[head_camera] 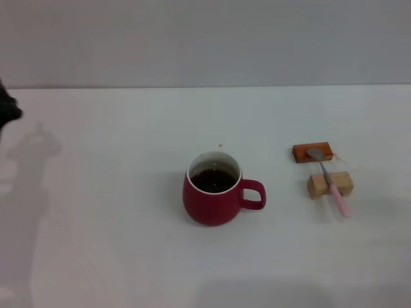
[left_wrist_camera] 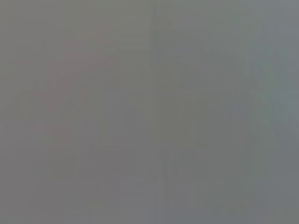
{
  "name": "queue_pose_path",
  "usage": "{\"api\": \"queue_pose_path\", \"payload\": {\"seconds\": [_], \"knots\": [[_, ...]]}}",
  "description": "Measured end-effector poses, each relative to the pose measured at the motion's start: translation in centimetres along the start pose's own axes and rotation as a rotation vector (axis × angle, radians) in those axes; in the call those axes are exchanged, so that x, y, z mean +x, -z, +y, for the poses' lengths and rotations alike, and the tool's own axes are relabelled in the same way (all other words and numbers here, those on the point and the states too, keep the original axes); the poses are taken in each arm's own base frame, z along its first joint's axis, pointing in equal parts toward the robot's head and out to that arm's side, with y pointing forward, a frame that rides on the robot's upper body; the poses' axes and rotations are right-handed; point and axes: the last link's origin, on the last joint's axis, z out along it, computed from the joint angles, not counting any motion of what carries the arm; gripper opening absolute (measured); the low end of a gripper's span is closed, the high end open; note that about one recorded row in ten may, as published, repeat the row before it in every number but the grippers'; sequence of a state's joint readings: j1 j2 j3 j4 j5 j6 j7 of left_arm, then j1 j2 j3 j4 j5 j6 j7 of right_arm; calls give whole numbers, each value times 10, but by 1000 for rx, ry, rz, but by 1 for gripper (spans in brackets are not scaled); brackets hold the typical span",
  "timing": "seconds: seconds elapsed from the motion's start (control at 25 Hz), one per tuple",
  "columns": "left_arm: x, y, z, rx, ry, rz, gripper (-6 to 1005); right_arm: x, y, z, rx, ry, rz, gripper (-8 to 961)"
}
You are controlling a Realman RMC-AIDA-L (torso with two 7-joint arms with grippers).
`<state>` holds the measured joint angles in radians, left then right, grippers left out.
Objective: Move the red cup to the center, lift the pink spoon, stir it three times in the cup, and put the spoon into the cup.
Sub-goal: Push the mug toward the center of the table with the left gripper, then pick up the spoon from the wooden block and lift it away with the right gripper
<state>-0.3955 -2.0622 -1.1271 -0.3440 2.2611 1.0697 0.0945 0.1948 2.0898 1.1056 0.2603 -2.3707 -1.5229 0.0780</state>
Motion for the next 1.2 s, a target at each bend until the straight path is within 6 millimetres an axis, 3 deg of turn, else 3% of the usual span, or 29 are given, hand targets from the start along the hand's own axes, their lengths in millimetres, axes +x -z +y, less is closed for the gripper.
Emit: {"api": "queue_pose_path", "payload": {"seconds": [0.2,0.28,0.44,0.56,0.84,0.96,1.2], "knots": [[2,-3,-13,49,57,16,58,-3,24,13,-23,-63,16,665],[7,-8,-24,97,109,33,102,-4,34,20,-20,-81,27,665],[13,-15,-26,102,99,55,190,-2,54,41,-16,-88,75,665],[15,-17,-27,100,96,60,274,2,71,64,-46,-110,138,665],[19,-26,-32,94,66,66,469,4,90,86,-97,-177,205,665],[21,-29,-36,95,50,67,740,3,104,95,-127,-201,237,665],[22,-30,-40,98,44,70,818,8,120,101,-148,-219,309,665]]}}
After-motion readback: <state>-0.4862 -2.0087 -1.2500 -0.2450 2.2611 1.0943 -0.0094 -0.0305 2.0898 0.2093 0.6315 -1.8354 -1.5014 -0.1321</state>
